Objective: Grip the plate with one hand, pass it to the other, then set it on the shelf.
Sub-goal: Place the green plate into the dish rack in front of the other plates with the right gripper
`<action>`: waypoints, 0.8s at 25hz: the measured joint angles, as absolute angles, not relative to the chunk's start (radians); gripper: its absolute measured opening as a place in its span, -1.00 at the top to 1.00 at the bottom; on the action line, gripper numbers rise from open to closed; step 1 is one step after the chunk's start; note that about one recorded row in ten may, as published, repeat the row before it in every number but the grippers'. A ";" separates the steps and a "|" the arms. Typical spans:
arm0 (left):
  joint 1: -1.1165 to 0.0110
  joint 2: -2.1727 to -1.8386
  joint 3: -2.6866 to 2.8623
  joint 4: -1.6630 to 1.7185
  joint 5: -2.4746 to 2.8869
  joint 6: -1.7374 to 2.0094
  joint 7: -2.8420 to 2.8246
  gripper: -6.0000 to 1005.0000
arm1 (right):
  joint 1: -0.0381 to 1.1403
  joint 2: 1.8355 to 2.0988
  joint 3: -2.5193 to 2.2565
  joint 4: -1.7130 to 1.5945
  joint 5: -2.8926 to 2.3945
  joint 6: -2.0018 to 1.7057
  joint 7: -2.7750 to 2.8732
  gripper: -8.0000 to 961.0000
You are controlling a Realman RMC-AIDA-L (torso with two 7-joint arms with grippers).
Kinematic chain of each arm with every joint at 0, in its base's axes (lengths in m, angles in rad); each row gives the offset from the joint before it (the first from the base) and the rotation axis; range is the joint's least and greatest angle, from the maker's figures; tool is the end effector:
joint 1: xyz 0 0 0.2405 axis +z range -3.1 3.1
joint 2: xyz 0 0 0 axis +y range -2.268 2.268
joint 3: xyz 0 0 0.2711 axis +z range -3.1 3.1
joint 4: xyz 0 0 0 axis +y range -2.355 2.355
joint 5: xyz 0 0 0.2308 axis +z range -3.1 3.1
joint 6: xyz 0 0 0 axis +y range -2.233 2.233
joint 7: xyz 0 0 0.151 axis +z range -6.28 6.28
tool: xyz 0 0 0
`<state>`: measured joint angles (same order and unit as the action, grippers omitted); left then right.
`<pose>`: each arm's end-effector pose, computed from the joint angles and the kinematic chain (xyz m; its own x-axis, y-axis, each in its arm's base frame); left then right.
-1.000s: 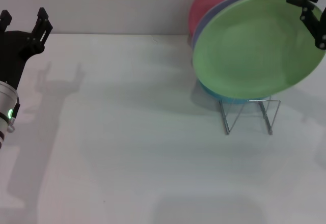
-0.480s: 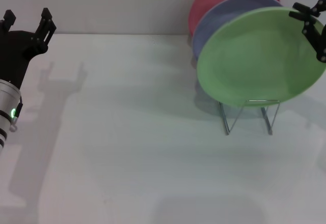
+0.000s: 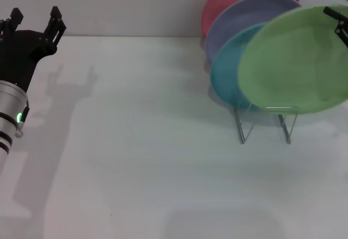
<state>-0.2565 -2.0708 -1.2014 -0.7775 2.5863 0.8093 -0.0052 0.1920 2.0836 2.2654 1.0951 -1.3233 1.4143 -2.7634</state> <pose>-0.2754 0.3841 -0.0210 0.6228 -0.1145 0.7740 0.7586 -0.1537 -0.6331 0.2718 0.3372 0.1049 0.7862 0.6179 0.0102 0.2740 -0.3336 -0.9020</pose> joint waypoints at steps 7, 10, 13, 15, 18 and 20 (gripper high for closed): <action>-0.265 -2.071 -1.197 -0.778 2.586 0.809 -0.010 -0.62 | 0.172 2.086 2.257 1.088 -1.325 1.424 -2.762 0.20; -0.265 -2.071 -1.196 -0.778 2.586 0.809 -0.010 -0.62 | 0.172 2.086 2.256 1.083 -1.327 1.429 -2.761 -0.03; -0.266 -2.071 -1.195 -0.778 2.586 0.809 -0.010 -0.62 | 0.173 2.086 2.250 1.067 -1.333 1.423 -2.761 -0.19; -0.266 -2.071 -1.192 -0.775 2.586 0.810 -0.011 -0.62 | 0.175 2.086 2.247 1.055 -1.337 1.421 -2.763 -0.28; -0.265 -2.071 -1.186 -0.774 2.586 0.812 -0.012 -0.62 | 0.173 2.086 2.246 1.043 -1.341 1.420 -2.765 -0.32; -0.263 -2.071 -1.184 -0.774 2.586 0.812 -0.012 -0.62 | 0.172 2.086 2.246 1.020 -1.341 1.419 -2.768 -0.32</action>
<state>-0.2627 -2.0708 -1.1842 -0.7737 2.5864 0.8120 -0.0119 0.1717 2.0865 2.2465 1.0204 -1.3411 1.4194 -2.7680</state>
